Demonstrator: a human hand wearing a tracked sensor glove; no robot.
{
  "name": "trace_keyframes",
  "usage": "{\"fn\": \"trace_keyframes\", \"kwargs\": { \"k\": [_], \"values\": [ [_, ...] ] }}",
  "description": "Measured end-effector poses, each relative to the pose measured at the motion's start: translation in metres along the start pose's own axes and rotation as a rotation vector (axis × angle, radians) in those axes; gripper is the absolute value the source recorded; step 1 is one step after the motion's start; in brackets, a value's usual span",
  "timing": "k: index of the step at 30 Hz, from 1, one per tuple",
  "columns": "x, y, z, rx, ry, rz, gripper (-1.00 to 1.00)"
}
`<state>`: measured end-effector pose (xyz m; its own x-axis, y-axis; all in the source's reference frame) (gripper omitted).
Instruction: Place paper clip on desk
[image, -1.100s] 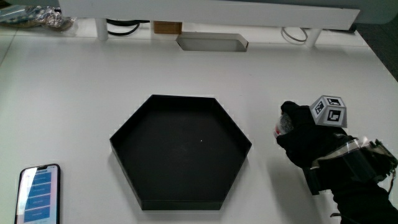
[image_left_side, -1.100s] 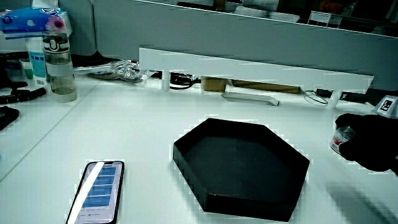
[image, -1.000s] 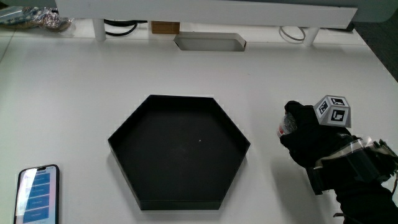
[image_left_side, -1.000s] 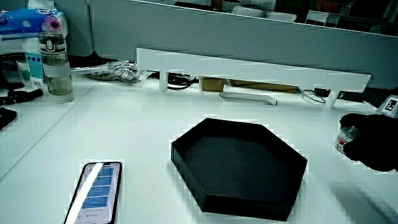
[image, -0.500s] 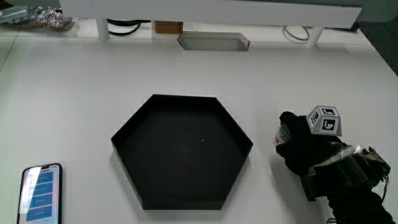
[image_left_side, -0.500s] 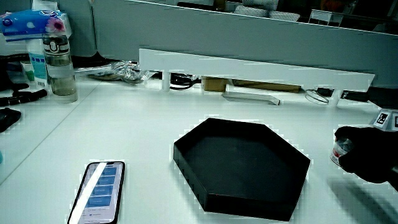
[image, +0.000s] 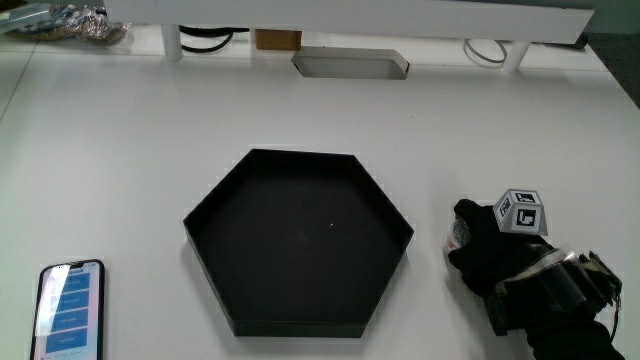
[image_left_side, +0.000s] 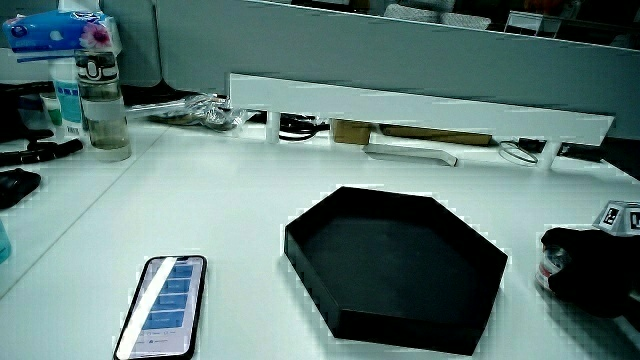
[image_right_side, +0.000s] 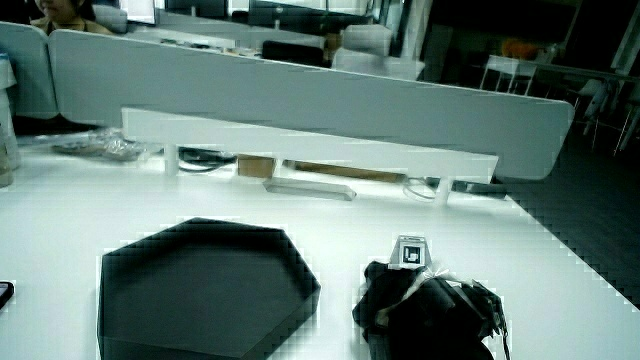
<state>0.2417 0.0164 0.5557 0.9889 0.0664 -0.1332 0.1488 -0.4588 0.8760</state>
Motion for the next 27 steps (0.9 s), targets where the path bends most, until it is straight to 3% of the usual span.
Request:
{"fn": "trace_keyframes", "kwargs": {
  "k": [2, 3, 5, 6, 13, 15, 17, 18, 23, 25, 26, 27],
  "values": [
    [0.002, 0.004, -0.005, -0.007, 0.000, -0.007, 0.00],
    [0.005, 0.010, -0.011, -0.022, -0.025, -0.044, 0.00],
    [0.011, 0.005, -0.009, -0.012, 0.082, -0.012, 0.00],
    [0.009, 0.003, -0.008, 0.012, 0.027, -0.018, 0.00],
    [0.007, 0.004, -0.006, -0.042, 0.051, -0.001, -0.37],
    [0.007, 0.006, -0.007, -0.036, 0.034, -0.022, -0.47],
    [0.008, 0.007, -0.011, -0.079, 0.066, 0.012, -0.58],
    [0.010, 0.009, -0.014, -0.088, 0.055, -0.009, -0.63],
    [0.013, 0.008, -0.016, -0.158, 0.039, 0.026, -0.89],
    [0.013, 0.003, -0.010, -0.123, 0.015, 0.051, -1.00],
    [0.014, -0.001, -0.005, -0.070, 0.041, 0.102, -1.00],
    [0.018, -0.007, 0.002, 0.011, 0.080, 0.087, -1.00]
  ]
}}
